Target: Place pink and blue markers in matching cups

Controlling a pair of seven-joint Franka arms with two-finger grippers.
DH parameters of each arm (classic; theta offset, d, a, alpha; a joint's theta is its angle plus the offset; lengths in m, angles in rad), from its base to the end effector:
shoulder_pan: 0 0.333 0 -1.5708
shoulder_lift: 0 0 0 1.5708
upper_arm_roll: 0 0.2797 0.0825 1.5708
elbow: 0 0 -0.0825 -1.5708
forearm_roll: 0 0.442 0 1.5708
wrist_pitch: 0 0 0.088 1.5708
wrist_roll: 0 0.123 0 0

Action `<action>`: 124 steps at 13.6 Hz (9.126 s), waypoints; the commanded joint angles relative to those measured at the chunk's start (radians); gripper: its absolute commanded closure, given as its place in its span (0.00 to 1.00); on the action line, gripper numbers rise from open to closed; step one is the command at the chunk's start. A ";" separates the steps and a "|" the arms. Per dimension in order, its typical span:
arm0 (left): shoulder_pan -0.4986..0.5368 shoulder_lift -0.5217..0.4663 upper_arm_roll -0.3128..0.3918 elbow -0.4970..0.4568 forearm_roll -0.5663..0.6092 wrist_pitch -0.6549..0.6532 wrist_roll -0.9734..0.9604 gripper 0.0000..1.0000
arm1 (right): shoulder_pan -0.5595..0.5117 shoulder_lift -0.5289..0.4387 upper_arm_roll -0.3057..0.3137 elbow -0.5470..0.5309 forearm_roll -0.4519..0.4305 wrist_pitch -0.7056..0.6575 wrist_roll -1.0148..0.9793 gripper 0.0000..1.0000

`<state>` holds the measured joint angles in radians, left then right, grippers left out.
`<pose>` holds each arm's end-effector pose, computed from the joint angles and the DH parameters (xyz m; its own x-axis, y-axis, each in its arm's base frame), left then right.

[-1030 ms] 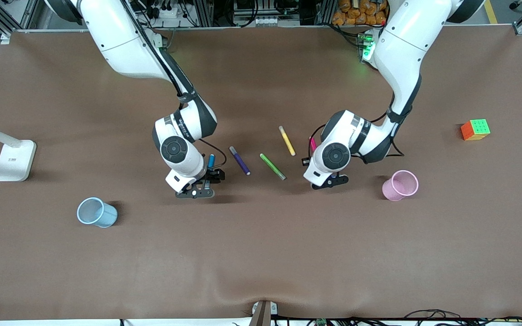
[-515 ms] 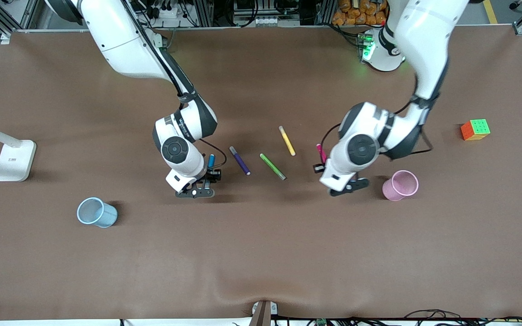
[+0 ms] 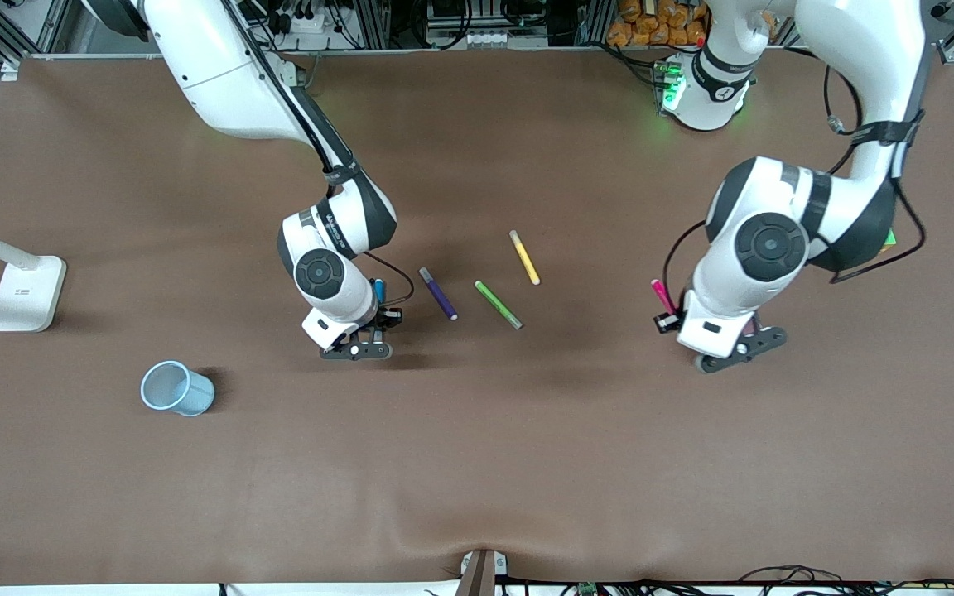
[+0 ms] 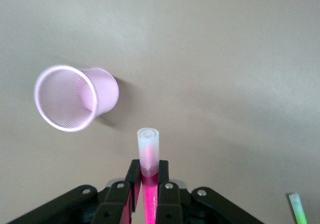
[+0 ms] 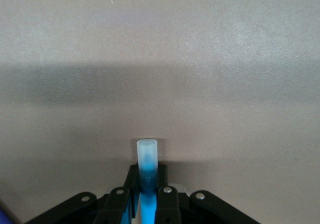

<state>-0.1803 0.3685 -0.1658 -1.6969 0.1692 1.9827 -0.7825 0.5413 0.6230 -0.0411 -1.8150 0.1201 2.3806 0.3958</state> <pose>0.6497 -0.2145 0.3006 0.9320 0.3624 0.0073 0.3606 -0.9251 -0.1193 0.5782 0.3184 0.1009 0.9970 0.0230 -0.0745 0.0211 -0.9994 -0.0271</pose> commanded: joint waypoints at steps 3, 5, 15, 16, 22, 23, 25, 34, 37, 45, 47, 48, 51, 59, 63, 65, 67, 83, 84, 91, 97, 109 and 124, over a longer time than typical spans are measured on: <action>0.068 -0.032 -0.008 0.025 0.084 -0.018 -0.021 1.00 | -0.039 -0.127 -0.005 -0.007 0.000 -0.093 -0.142 1.00; 0.105 -0.053 -0.006 0.026 0.087 -0.018 -0.006 1.00 | -0.079 -0.158 -0.005 0.002 0.001 -0.124 -0.272 1.00; 0.194 -0.030 -0.004 0.040 0.185 -0.005 -0.021 1.00 | -0.237 -0.215 0.001 0.157 0.015 -0.201 -0.817 1.00; 0.193 -0.028 -0.004 0.040 0.214 -0.005 -0.082 1.00 | -0.248 -0.218 0.001 0.170 0.021 -0.201 -0.857 1.00; 0.196 0.012 -0.009 0.036 0.291 -0.016 -0.288 1.00 | -0.349 -0.235 -0.002 0.171 0.361 -0.201 -1.285 1.00; 0.188 0.018 -0.009 0.036 0.288 -0.016 -0.312 1.00 | -0.368 -0.235 -0.002 0.171 0.412 -0.204 -1.367 1.00; 0.164 0.064 -0.008 0.037 0.294 -0.016 -0.441 1.00 | -0.409 -0.235 0.000 0.171 0.447 -0.208 -1.503 1.00; 0.121 0.124 -0.009 0.026 0.404 -0.047 -0.626 1.00 | -0.604 -0.210 -0.002 0.178 0.699 -0.370 -2.089 1.00; 0.114 0.151 -0.009 0.026 0.426 -0.068 -0.653 1.00 | -0.655 -0.171 -0.002 0.201 0.777 -0.370 -2.219 1.00; 0.081 0.170 -0.009 0.034 0.466 -0.096 -0.675 0.60 | -0.758 -0.051 -0.002 0.290 0.832 -0.446 -2.448 1.00; 0.078 0.171 -0.011 0.039 0.466 -0.094 -0.672 0.16 | -0.762 -0.051 -0.002 0.290 0.833 -0.517 -2.448 1.00; 0.081 0.167 -0.011 0.039 0.466 -0.096 -0.649 0.11 | -0.762 -0.052 -0.002 0.289 0.831 -0.553 -2.448 1.00; 0.096 0.142 -0.017 0.071 0.440 -0.111 -0.534 0.00 | -0.762 -0.052 -0.003 0.286 0.820 -0.642 -2.465 1.00; 0.122 0.139 -0.009 0.217 0.240 -0.168 -0.151 0.00 | -0.819 0.006 -0.002 0.290 0.834 -0.646 -2.641 1.00; 0.177 0.106 -0.011 0.237 0.121 -0.173 0.009 0.00 | -0.828 0.030 -0.002 0.290 0.849 -0.647 -2.680 1.00; 0.185 0.073 -0.012 0.238 0.109 -0.174 0.096 0.00 | -0.828 0.037 -0.002 0.290 0.849 -0.646 -2.681 1.00; 0.203 0.034 -0.012 0.238 0.058 -0.173 0.164 0.00 | -0.828 0.040 -0.002 0.290 0.849 -0.646 -2.681 0.90; 0.243 -0.316 0.103 0.214 -0.097 -0.445 0.694 0.00 | -0.791 -0.093 -0.005 0.316 0.703 -0.698 -2.220 0.00; 0.196 -0.345 0.162 0.195 -0.099 -0.468 0.730 0.00 | -0.781 -0.118 -0.006 0.316 0.666 -0.698 -2.163 0.00; 0.134 -0.503 0.215 0.042 -0.135 -0.484 0.756 0.00 | -0.707 -0.293 -0.005 0.303 0.442 -0.684 -1.785 0.00; 0.171 -0.505 0.166 0.042 -0.134 -0.525 0.738 0.00 | -0.618 -0.452 -0.008 0.280 0.140 -0.684 -1.427 0.00; 0.199 -0.493 0.170 0.045 -0.128 -0.533 0.772 0.00 | -0.527 -0.575 -0.071 0.233 -0.046 -0.763 -0.803 0.00; 0.190 -0.542 0.158 0.003 -0.137 -0.529 0.775 0.00 | -0.581 -0.583 -0.008 0.369 -0.053 -0.991 -0.356 0.00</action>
<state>0.0073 -0.1582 0.0011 -1.6835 0.0472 1.4599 -0.0268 -0.0104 0.0416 -0.0627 -1.4513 0.0265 1.3801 0.0291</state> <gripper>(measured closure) 0.000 0.000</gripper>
